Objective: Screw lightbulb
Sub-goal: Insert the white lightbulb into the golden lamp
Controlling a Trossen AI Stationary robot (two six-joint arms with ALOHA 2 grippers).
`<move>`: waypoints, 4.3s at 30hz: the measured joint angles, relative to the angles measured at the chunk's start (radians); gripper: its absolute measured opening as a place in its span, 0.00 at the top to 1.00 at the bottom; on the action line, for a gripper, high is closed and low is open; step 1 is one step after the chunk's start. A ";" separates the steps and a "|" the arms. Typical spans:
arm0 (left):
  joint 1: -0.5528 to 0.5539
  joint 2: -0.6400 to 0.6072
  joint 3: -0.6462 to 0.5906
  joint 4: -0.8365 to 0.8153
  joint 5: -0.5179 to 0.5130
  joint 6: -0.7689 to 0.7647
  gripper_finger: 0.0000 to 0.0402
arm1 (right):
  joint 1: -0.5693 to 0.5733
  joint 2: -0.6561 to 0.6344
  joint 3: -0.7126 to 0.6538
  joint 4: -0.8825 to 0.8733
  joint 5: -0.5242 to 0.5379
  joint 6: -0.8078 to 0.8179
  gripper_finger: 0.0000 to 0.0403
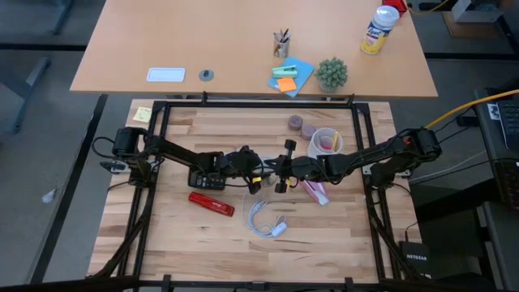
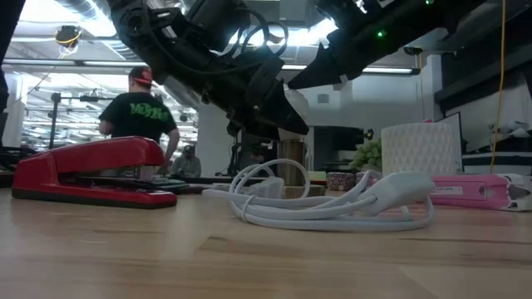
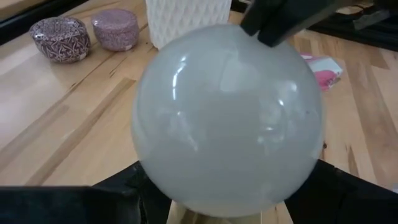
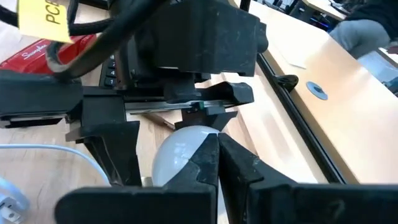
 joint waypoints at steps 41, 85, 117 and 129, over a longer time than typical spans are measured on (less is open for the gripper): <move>-0.001 -0.009 0.006 -0.118 -0.030 0.018 0.40 | 0.000 0.002 -0.001 -0.004 -0.008 0.001 0.98; -0.018 0.000 -0.001 -0.049 -0.060 0.047 0.40 | 0.002 0.002 -0.001 -0.002 -0.039 0.001 0.98; -0.017 -0.002 0.002 -0.050 -0.048 0.044 0.40 | 0.000 0.007 -0.006 0.105 -0.047 0.000 0.98; -0.017 -0.003 0.002 -0.051 -0.052 0.094 0.40 | 0.000 0.006 -0.005 0.097 -0.039 0.000 0.98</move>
